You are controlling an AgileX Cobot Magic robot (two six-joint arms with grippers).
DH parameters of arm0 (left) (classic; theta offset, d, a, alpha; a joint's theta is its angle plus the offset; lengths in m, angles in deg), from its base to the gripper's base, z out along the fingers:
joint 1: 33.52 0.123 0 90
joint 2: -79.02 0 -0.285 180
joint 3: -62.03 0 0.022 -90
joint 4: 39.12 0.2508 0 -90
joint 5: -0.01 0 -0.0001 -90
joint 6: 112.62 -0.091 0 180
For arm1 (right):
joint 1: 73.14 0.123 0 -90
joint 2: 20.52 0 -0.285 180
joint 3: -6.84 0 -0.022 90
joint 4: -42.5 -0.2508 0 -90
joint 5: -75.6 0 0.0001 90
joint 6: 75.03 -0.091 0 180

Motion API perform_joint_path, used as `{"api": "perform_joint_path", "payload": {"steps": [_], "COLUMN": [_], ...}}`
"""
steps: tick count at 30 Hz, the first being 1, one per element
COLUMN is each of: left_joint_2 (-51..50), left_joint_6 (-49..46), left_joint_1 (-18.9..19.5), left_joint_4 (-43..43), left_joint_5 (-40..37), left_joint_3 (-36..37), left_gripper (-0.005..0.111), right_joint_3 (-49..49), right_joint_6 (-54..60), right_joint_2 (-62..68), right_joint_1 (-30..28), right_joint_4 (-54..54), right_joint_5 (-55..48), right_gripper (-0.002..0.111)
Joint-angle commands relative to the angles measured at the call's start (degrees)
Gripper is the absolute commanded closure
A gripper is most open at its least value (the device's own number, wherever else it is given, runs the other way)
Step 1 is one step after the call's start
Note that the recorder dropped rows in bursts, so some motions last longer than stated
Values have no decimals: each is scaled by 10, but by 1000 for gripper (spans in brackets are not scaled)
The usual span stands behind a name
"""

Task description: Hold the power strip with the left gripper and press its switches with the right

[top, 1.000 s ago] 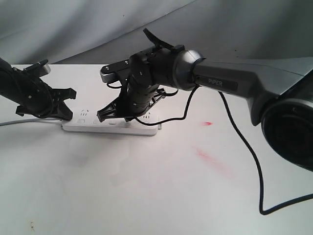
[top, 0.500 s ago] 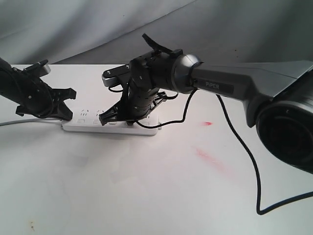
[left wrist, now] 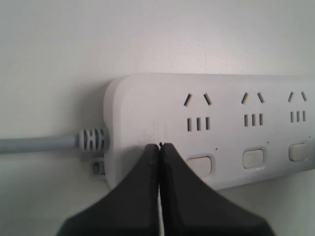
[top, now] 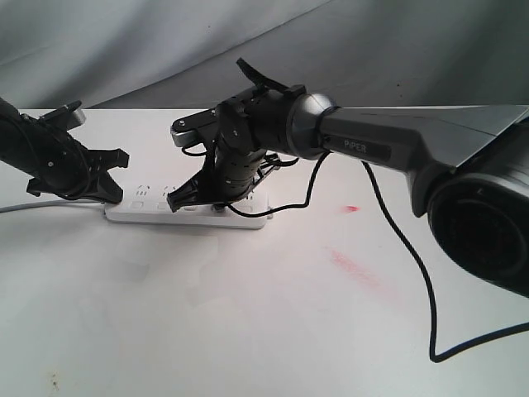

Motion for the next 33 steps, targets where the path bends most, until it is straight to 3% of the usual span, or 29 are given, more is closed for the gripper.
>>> {"api": "perform_joint_path", "payload": {"steps": [1, 10, 17, 21, 33], "left_joint_2": [2, 2, 2, 2, 2], "left_joint_6": [0, 0, 0, 0, 0], "left_joint_1": [0, 0, 0, 0, 0], "left_joint_4": [1, 1, 1, 1, 1], "left_joint_5": [0, 0, 0, 0, 2], "left_joint_3": [-3, -3, -3, -3, -3], "left_gripper": [107, 107, 107, 107, 107], "right_joint_3": [-12, -12, 33, 49, 49], "right_joint_6": [-3, -4, -23, -1, 0], "right_joint_2": [49, 52, -16, -17, 13], "right_joint_1": [-2, -2, 0, 3, 10], "right_joint_4": [16, 24, 6, -58, -81], "right_joint_5": [-58, -82, -21, -10, 33], "right_gripper": [108, 108, 108, 108, 108]}}
